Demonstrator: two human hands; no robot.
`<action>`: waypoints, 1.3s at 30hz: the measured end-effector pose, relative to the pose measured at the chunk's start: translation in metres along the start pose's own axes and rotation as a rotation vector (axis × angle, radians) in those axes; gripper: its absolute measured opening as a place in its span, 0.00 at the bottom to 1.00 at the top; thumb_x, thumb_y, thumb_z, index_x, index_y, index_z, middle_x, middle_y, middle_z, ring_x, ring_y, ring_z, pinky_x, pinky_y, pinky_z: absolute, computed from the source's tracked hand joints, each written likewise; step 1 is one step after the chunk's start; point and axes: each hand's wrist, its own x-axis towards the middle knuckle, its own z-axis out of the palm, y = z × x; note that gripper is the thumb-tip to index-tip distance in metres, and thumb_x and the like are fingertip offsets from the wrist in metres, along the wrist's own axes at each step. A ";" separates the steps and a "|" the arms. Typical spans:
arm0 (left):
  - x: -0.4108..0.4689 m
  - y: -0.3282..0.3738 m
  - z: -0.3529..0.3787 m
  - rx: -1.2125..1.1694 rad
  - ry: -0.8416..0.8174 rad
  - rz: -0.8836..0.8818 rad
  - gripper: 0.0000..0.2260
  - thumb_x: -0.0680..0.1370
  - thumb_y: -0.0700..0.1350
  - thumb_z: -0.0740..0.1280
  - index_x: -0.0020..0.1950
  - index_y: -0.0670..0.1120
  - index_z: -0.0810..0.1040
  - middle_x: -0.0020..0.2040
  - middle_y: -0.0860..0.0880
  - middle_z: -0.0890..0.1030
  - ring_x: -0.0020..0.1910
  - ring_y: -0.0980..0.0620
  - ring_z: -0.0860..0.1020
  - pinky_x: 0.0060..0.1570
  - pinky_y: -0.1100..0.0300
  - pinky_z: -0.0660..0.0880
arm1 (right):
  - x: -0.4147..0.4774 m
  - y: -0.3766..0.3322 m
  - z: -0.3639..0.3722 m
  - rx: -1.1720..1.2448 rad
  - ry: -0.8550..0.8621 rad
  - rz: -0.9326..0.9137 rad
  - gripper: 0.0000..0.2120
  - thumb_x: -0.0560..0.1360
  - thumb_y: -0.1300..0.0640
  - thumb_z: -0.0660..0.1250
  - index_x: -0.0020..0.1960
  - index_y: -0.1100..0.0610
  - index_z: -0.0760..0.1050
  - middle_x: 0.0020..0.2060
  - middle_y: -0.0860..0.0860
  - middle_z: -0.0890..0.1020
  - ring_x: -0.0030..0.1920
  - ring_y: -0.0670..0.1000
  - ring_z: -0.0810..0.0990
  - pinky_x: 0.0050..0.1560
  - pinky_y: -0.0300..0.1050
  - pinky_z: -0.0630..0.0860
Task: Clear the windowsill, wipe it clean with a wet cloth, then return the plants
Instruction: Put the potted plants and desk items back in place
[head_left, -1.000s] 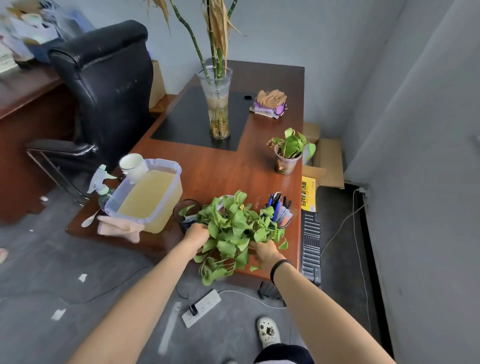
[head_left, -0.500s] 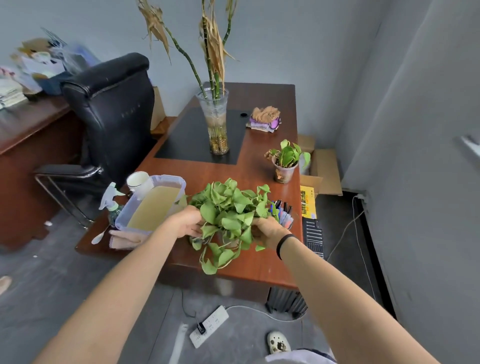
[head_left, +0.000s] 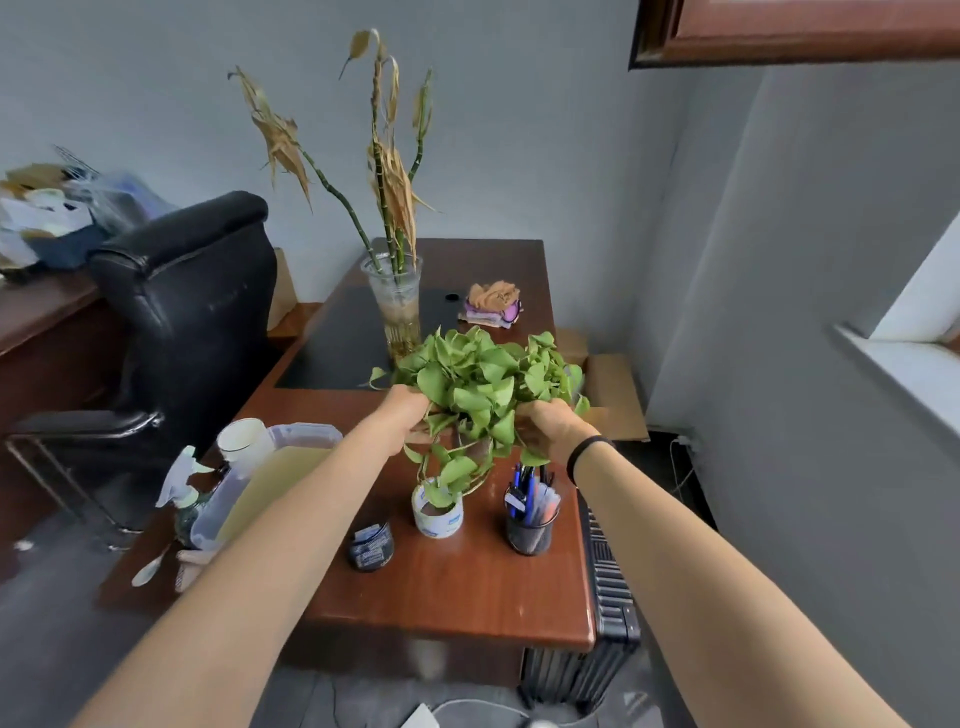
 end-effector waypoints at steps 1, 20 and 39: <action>0.006 0.008 0.007 0.002 -0.003 0.007 0.10 0.80 0.40 0.58 0.58 0.42 0.75 0.51 0.43 0.81 0.43 0.44 0.81 0.36 0.53 0.82 | 0.005 -0.007 -0.005 0.004 0.010 -0.007 0.08 0.75 0.66 0.62 0.38 0.61 0.70 0.31 0.56 0.74 0.29 0.53 0.73 0.30 0.41 0.71; 0.247 0.120 0.112 0.128 0.212 0.064 0.09 0.74 0.43 0.67 0.52 0.40 0.77 0.50 0.41 0.80 0.48 0.42 0.79 0.52 0.46 0.79 | 0.215 -0.117 -0.090 0.172 0.093 -0.039 0.06 0.74 0.68 0.62 0.41 0.62 0.76 0.33 0.57 0.76 0.29 0.52 0.72 0.33 0.41 0.67; 0.429 0.138 0.181 -0.110 0.215 -0.147 0.08 0.77 0.33 0.62 0.56 0.35 0.74 0.52 0.38 0.77 0.50 0.37 0.80 0.49 0.45 0.79 | 0.356 -0.092 -0.109 0.270 0.220 0.153 0.26 0.82 0.47 0.51 0.73 0.62 0.61 0.71 0.58 0.66 0.70 0.55 0.66 0.67 0.49 0.63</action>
